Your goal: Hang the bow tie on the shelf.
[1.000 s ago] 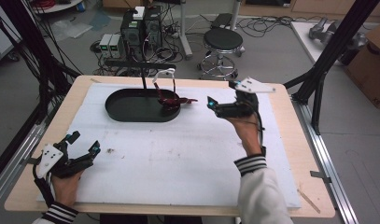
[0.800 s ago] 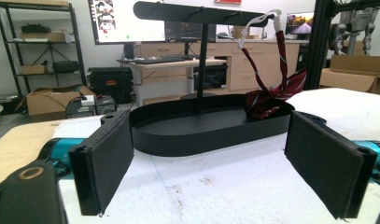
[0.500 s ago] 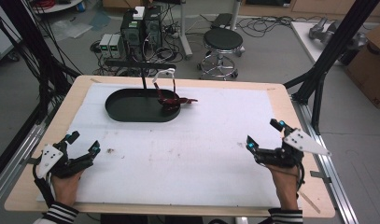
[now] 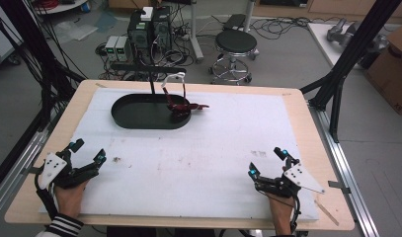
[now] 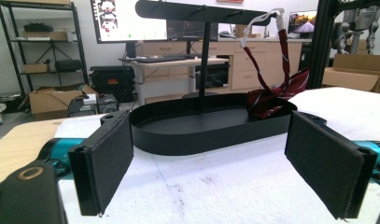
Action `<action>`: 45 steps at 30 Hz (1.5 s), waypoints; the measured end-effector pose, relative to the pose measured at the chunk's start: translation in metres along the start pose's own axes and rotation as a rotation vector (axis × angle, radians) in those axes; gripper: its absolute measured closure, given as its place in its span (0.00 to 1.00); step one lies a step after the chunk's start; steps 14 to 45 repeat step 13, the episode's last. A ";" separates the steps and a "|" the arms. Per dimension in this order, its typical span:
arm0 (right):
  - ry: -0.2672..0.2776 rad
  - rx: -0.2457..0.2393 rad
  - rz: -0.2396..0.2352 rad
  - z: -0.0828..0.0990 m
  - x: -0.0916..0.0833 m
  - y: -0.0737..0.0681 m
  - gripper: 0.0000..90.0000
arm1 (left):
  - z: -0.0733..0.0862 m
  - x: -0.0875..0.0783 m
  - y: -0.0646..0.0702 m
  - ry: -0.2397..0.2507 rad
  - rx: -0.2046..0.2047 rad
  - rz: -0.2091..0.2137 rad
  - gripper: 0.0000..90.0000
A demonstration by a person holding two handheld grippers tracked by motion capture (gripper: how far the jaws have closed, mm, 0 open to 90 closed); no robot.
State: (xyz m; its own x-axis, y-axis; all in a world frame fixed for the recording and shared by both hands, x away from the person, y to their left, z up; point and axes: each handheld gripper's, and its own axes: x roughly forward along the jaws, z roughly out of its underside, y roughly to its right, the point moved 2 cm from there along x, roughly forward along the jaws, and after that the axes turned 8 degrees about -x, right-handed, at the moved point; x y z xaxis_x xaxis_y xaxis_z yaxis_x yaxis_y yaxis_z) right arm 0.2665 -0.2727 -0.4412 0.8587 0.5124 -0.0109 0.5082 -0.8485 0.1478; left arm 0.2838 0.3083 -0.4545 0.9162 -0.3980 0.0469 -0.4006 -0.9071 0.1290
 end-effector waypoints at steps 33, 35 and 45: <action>-0.058 0.002 -0.005 0.012 0.014 -0.007 0.01 | 0.000 0.000 0.000 0.001 0.001 0.000 0.17; -0.058 0.002 -0.005 0.012 0.014 -0.007 0.01 | 0.000 0.000 0.000 0.001 0.001 0.000 0.17; -0.058 0.002 -0.005 0.012 0.014 -0.007 0.01 | 0.000 0.000 0.000 0.001 0.001 0.000 0.17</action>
